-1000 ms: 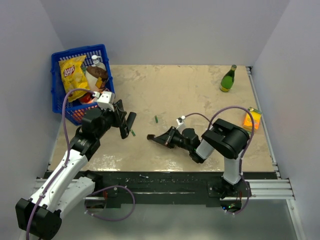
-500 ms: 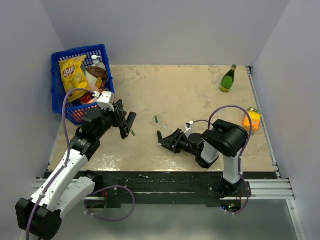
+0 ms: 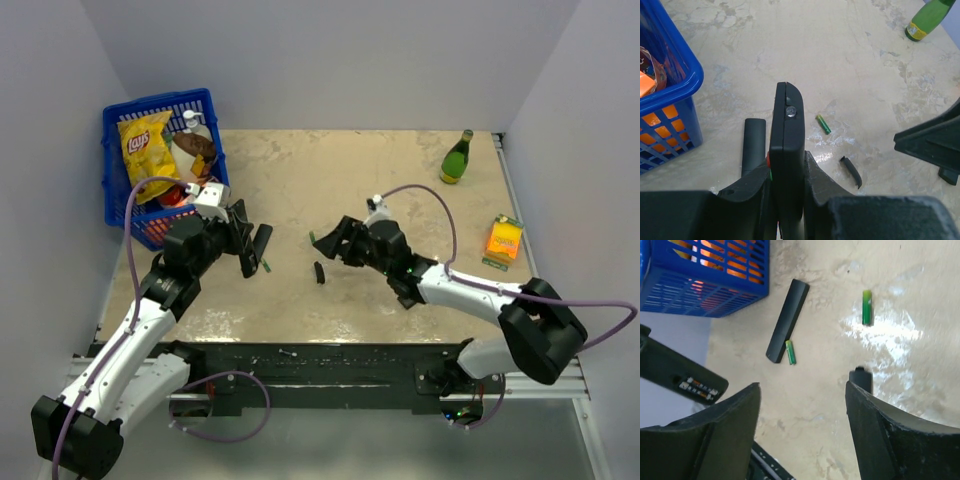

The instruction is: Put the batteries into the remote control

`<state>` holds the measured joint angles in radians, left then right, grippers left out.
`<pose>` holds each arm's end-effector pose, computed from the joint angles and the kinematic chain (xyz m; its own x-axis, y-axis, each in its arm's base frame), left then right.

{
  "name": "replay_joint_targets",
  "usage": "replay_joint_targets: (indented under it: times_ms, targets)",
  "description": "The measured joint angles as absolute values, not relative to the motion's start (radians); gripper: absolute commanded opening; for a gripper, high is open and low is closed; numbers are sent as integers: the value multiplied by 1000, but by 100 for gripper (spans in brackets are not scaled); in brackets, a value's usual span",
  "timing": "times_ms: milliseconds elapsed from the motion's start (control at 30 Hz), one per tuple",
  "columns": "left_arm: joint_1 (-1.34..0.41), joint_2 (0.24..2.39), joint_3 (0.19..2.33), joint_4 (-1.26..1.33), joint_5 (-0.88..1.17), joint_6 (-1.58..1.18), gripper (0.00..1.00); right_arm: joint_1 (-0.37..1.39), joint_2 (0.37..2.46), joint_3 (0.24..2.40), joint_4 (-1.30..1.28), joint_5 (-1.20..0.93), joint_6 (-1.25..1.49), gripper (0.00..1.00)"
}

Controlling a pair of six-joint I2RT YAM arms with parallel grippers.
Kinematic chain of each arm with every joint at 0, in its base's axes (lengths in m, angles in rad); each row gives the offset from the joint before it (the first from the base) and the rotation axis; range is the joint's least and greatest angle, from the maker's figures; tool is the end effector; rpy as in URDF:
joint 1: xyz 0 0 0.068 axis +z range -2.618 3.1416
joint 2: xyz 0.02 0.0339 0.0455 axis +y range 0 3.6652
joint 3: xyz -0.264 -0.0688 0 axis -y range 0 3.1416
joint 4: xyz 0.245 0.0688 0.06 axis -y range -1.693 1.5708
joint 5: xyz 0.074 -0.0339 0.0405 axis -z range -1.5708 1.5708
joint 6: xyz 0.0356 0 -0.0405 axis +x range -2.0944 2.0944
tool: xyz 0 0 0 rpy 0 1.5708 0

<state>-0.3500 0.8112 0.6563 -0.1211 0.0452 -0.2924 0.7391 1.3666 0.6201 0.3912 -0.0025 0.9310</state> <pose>0.1826 -0.0684 0.2966 -0.3556 -0.1767 -0.9178 0.2933 0.9112 -0.2891 0.2141 0.1953 0.2116 -0.6953 0.4517 -0.5590 -0.1970 0.6283 0.7526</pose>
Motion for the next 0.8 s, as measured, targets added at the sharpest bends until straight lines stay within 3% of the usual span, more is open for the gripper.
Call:
replay_joint_targets:
  times_ms: [167,367,800]
  targets:
    - [-350,803,656,-121,44,-293,0,739,1485,942,19,54,709,61]
    - [-350,722,623,-120,37,-300,0,739,1655,1101,-247,91,551,59]
    - [-350,551,558,-137,-9,-332,0,803,1856,1253,-410,91,431,59]
